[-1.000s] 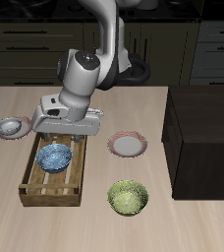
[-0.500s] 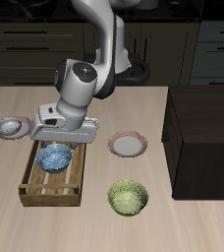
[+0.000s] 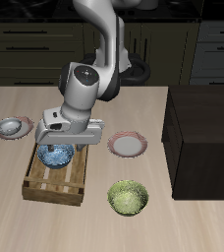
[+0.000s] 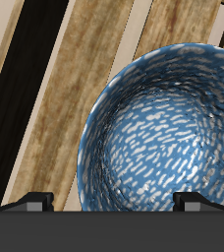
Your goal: Place the white bowl on the off-center plate and place the blue bowl on top of the wooden shelf
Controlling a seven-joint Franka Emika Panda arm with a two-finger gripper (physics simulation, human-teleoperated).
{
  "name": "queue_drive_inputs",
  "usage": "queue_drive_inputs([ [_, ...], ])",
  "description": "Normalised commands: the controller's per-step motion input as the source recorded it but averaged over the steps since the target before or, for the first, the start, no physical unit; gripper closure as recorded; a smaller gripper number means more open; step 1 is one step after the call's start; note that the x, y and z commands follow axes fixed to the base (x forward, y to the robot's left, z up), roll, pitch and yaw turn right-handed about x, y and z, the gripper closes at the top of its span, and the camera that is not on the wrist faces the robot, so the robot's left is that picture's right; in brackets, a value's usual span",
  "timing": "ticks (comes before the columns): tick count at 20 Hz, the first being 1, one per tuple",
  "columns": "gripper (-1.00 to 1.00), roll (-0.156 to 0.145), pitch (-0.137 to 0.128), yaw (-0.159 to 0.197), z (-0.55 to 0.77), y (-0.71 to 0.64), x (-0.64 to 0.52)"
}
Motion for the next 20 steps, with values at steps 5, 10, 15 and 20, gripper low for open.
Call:
queue_drive_inputs([
  [5,1.0,0.0,0.016,-0.031,-0.16,-0.06,-0.06],
  [10,1.0,0.014,-0.007,-0.034,0.03,-0.01,-0.07],
  [15,1.0,0.023,-0.026,-0.003,0.12,0.02,-0.1],
  [20,1.0,-0.009,-0.062,0.003,0.35,-0.03,-0.08],
])
